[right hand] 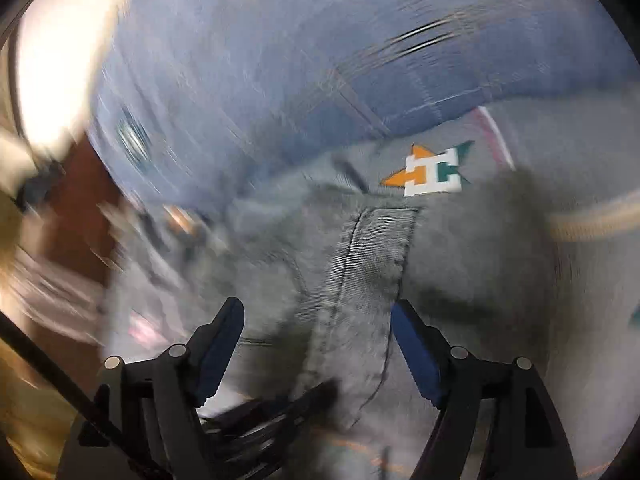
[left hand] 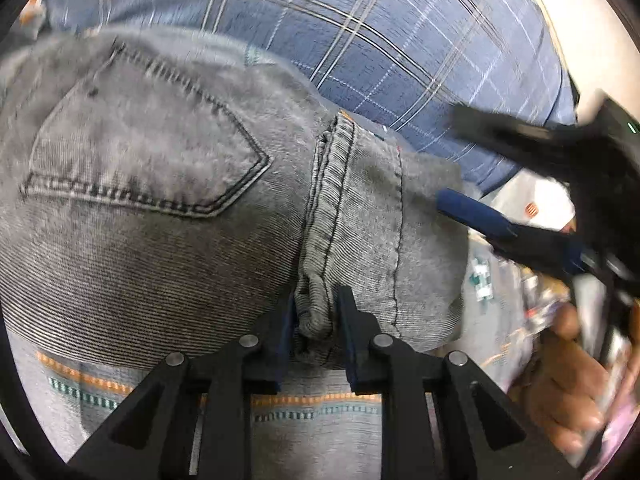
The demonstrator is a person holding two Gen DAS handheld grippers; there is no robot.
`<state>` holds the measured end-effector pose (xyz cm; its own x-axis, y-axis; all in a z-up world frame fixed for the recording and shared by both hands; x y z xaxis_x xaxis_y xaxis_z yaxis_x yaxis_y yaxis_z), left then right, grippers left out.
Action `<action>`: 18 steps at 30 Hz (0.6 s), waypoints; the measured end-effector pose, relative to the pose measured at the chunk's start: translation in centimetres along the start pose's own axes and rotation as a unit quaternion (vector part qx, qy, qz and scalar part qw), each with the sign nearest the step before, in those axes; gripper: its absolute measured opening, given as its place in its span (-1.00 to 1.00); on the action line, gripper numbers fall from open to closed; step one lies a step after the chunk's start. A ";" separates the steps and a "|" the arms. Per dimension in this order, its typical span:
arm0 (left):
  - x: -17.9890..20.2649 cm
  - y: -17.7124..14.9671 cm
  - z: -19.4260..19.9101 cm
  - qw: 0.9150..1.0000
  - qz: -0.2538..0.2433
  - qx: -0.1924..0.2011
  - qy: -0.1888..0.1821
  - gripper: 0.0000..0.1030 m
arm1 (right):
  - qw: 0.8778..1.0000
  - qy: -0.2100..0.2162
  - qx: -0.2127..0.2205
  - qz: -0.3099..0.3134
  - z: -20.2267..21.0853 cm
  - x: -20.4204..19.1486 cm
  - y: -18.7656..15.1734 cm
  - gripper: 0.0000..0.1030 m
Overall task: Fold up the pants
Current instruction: 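Fold the held hems over the jeans with the right tool while the left tool pins the seam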
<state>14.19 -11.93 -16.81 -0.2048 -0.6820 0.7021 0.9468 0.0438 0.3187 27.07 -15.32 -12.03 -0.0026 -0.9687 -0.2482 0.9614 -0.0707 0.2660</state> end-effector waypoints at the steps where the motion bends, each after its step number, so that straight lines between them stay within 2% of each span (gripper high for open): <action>1: -0.2 0.1 0.1 1.000 0.011 -0.002 -0.009 -0.62 | 1.000 -0.014 -0.014 0.014 -1.1 -0.6 0.5 0.56; 3: -0.4 -0.1 0.1 0.999 0.029 -0.005 -0.019 -0.62 | 0.996 -0.073 -0.043 0.034 -3.6 -0.5 1.2 0.37; 4: -0.4 -0.1 0.1 0.999 0.029 -0.005 -0.019 -0.62 | 0.993 -0.093 -0.054 0.041 -4.4 -0.4 1.2 0.16; 7: -0.3 -0.4 0.1 1.000 0.022 -0.004 -0.011 -0.63 | 0.984 -0.141 -0.078 0.070 -6.5 0.2 0.4 0.03; 9: -0.2 -0.2 -0.2 1.000 0.025 -0.006 -0.011 -0.63 | 0.978 -0.172 -0.072 0.090 -6.6 0.4 0.1 -0.10; 12: -0.4 0.0 -0.5 0.999 0.034 -0.008 -0.013 -0.63 | 0.972 -0.200 -0.075 0.101 -7.0 0.5 0.0 -0.11; 15: -0.4 0.0 -0.5 0.999 0.034 -0.006 -0.012 -0.64 | 0.955 -0.246 -0.069 0.148 -7.6 0.1 -0.1 -0.16; 16: -0.4 0.3 -0.6 0.999 0.034 -0.006 -0.012 -0.65 | 0.952 -0.258 -0.065 0.152 -7.6 -0.1 0.0 -0.27; 17: -0.4 0.3 -0.6 0.999 0.032 -0.005 -0.012 -0.65 | 0.948 -0.269 -0.060 0.160 -7.4 -0.1 0.0 -0.48; 18: -0.3 0.1 -0.4 0.999 0.033 -0.005 -0.014 -0.67 | 0.946 -0.270 -0.053 0.172 -6.8 -0.4 0.0 -0.53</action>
<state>14.47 -11.96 -17.24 -0.1493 -0.6572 0.7388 0.9607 0.0805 0.2657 28.99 -13.33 -18.30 0.2016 -0.9125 0.3558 0.9532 0.2664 0.1430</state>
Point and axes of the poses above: each gripper's, at about its wrist camera, not at the fingertips, and z roughly against the way its jaws point, x to its right, y to its top, the point moved 10 cm from there along -z, roughly the way its jaws point, and after that the axes turned 11 degrees about -y, right-handed, at the moved point
